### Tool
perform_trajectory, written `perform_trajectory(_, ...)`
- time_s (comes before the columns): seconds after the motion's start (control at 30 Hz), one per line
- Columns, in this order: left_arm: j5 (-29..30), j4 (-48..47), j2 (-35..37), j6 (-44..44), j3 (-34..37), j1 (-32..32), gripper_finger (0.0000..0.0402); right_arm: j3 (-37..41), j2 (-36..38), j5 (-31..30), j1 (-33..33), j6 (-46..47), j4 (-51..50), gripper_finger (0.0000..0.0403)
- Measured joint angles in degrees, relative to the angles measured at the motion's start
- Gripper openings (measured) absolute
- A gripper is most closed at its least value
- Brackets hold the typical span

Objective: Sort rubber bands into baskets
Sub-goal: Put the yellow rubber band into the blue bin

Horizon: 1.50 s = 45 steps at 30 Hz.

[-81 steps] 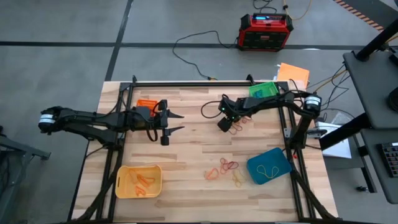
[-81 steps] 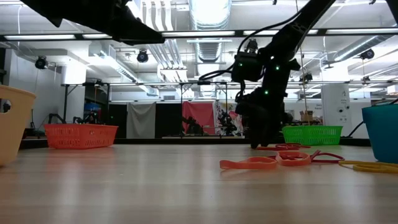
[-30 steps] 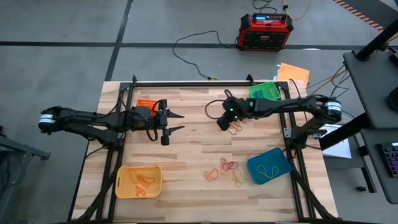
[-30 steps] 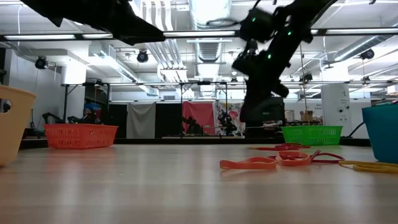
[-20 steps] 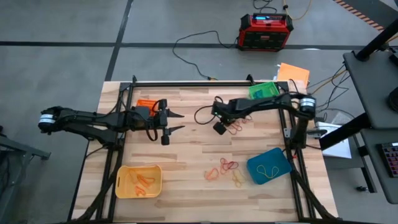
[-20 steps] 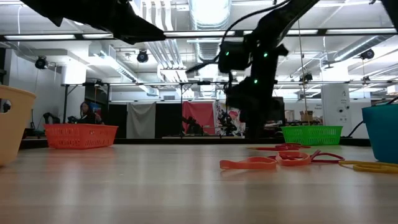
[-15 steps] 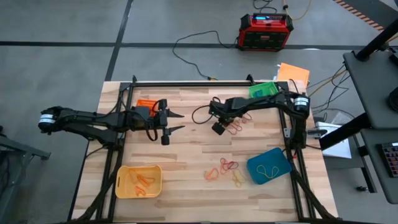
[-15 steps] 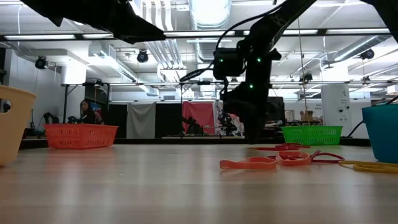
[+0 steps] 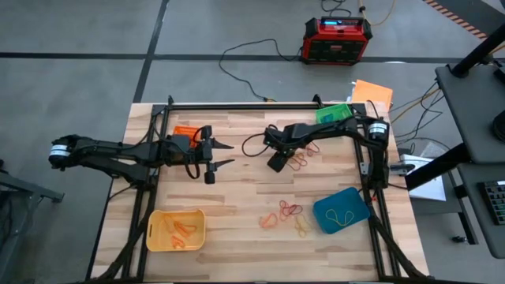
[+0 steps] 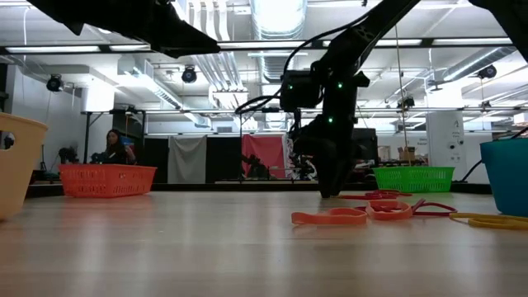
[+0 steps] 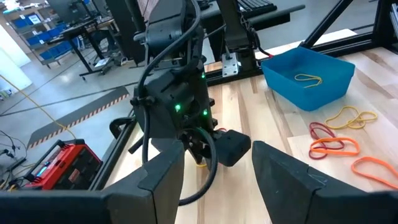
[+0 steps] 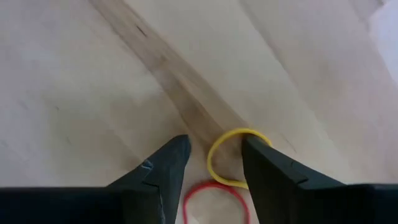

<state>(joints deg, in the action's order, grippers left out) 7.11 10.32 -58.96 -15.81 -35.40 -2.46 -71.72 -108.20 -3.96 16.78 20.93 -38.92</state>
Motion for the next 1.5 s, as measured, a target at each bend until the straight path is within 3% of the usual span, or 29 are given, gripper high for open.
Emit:
perform_trajectory(0.13, 0.0, -0.12, 0.0, 0.0, 0.02, 0.0, 0.0174, -0.11, -1.19, 1.09, 0.0, -2.39, 0.46, 0.0137)
perform_trajectory(0.4, 0.0, -0.17, 0.0, 0.0, 0.04, 0.0, 0.0174, -0.02, -3.97, 2.09, 0.15, -5.89, 1.95, 0.0019)
perform_trajectory(0.67, 0.0, -0.17, 0.0, 0.02, 0.07, 0.0, 0.0174, 0.33, 0.94, 2.3, -0.69, -7.36, 2.53, 0.0009)
perform_trajectory(0.87, -0.06, -0.38, 0.0, 0.0, 0.16, -0.01, 0.0174, 1.85, 9.73, 3.23, -2.63, -8.0, 7.14, 0.0008)
perform_trajectory(1.0, -0.94, -0.09, -0.32, 1.19, 0.42, -0.02, 0.0174, 6.41, 14.54, 3.24, -4.04, -6.82, 15.58, 0.0008)
perform_trajectory(1.1, -2.14, 1.48, -1.98, 3.37, 1.44, 0.0, 0.0174, 11.77, 18.85, 5.77, -5.06, -4.92, 27.56, 0.0008)
perform_trajectory(1.37, -2.19, 18.93, -12.14, 6.45, 4.59, -0.02, 0.0174, 23.52, 22.62, 10.59, -6.91, -1.42, 57.57, 0.0008)
perform_trajectory(1.5, -2.74, 21.03, -17.52, 6.45, 3.47, -0.03, 0.0174, 24.41, 22.16, 10.64, -7.84, -2.25, 61.91, 0.0008)
